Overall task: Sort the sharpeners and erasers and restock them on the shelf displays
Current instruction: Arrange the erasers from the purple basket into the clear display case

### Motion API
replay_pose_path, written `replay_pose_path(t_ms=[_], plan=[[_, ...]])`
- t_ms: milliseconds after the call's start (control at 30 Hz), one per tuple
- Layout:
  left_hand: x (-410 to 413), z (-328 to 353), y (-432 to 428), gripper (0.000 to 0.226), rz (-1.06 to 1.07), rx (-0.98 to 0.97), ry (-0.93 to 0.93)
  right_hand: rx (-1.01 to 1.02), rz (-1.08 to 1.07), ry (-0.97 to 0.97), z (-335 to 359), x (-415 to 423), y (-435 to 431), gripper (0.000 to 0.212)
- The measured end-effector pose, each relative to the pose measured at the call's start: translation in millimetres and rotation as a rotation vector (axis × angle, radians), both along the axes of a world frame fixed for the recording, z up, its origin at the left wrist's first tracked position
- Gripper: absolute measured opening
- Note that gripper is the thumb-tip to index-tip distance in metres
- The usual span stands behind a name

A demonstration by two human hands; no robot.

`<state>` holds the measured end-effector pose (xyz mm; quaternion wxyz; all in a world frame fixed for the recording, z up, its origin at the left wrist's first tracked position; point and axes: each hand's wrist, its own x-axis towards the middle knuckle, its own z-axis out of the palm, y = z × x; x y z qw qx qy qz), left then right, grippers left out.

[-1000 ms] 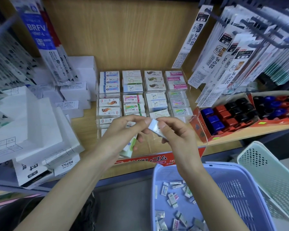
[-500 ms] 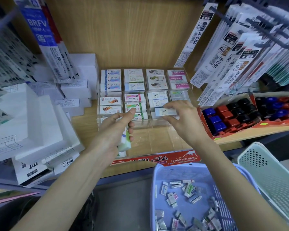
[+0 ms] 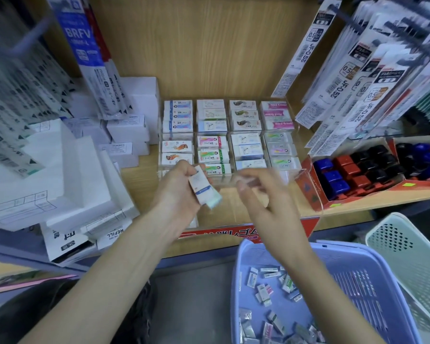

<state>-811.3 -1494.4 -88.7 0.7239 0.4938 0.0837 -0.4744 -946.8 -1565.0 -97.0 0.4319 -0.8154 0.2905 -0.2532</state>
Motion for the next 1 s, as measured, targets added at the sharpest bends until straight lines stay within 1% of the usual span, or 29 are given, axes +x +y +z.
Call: replay_pose_path(t_ms=[67, 133, 200, 267, 333, 400, 500, 567, 633, 700, 733, 800, 1000], plan=[[-1, 0, -2, 0.019, 0.027, -0.047, 0.005, 0.199, 0.022, -0.031, 5, 6, 22, 0.017], [-4, 2, -1, 0.016, 0.002, -0.096, -0.007, 0.267, 0.011, -0.042, 0, 14, 32, 0.027], [-7, 4, 1, 0.016, -0.026, -0.128, -0.061, 0.247, -0.018, -0.073, -3, 19, 35, 0.035], [-8, 7, 4, 0.017, -0.055, -0.143, -0.166, 0.206, -0.052, -0.097, -2, 18, 36, 0.035], [-9, 9, 8, 0.015, -0.114, -0.164, -0.246, 0.207, -0.075, -0.118, -1, 15, 35, 0.031], [-9, 9, 12, 0.014, -0.154, -0.192, -0.249, 0.244, -0.088, -0.149, 1, 12, 33, 0.024], [-9, 11, 18, 0.017, -0.203, -0.247, -0.256, 0.3, -0.092, -0.208, 4, 7, 32, 0.025], [-10, 12, 20, 0.018, -0.226, -0.261, -0.299, 0.344, -0.075, -0.226, 7, 6, 33, 0.02], [-9, 13, 22, 0.019, -0.216, -0.253, -0.338, 0.465, -0.088, -0.282, 11, 5, 35, 0.014], [-9, 14, 25, 0.019, -0.206, -0.245, -0.364, 0.657, -0.145, -0.364, 16, 6, 37, 0.022], [-9, 14, 26, 0.019, -0.208, -0.243, -0.376, 0.715, -0.173, -0.383, 18, 6, 37, 0.026], [-9, 13, 29, 0.02, -0.215, -0.235, -0.399, 0.72, -0.207, -0.357, 21, 6, 37, 0.03], [-7, 11, 35, 0.025, -0.255, -0.273, -0.451, 0.673, -0.184, -0.316, 24, 2, 38, 0.026]])
